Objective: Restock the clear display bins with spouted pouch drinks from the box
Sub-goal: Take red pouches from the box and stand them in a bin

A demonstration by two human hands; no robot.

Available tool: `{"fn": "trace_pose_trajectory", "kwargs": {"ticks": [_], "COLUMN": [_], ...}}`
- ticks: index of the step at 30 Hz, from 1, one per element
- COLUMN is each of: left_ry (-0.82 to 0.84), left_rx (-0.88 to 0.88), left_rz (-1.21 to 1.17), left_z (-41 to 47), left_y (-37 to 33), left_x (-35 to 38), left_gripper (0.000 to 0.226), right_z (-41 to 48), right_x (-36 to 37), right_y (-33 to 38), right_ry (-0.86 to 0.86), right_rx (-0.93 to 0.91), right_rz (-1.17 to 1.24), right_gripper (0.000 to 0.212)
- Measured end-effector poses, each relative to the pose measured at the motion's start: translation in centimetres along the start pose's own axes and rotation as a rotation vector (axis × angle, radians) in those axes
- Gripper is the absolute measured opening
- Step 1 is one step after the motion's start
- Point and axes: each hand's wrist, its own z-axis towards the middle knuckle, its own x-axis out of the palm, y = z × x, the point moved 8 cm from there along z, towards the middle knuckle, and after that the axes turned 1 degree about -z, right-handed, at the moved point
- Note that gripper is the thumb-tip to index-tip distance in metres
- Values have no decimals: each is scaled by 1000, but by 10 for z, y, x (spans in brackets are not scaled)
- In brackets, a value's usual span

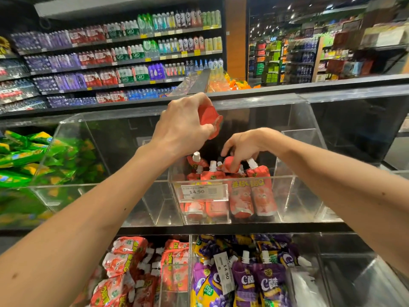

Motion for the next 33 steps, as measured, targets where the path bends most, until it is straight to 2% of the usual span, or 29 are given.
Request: {"fn": "trace_pose_trajectory", "kwargs": {"ticks": [2,5,8,13,15,18,20,23,25,26,29,33], "left_ry": [16,25,38,60,53,44,43,34,26,15,-13,-31], "left_rx": [1,9,1,-62,-75,-80,-75,-63,-60,-47,10,75], "left_rz": [14,26,30,5,-5,-3,-8,-8,-9,-10,-23,-102], "left_z": [1,0,-1,-4,-4,-2,-2,-2,-2,-2,-1,1], "left_y": [-1,-2,2,17,20,20,19,16,13,11,1,-13], "left_x": [6,14,20,27,28,29,30,28,25,24,21,16], "left_gripper": [42,40,40,40,40,41,42,42,41,40,42,45], "right_z": [1,1,3,0,2,1,-4,-7,-15,-19,-36,-60], "right_x": [1,-6,-7,-8,-4,0,-1,3,1,-6,-26,-38], "right_y": [-1,5,8,6,10,24,25,19,22,25,29,24], "right_ry": [-66,-192,-208,-239,-237,-258,-263,-192,-207,-251,-349,-406], "right_rx": [-13,-5,18,78,61,-15,-22,-54,-141,-211,-351,-368], "right_rz": [-99,-47,-19,341,459,133,53,140,240,299,487,537], "right_gripper": [48,30,32,17,25,21,22,44,60,55,23,18]}}
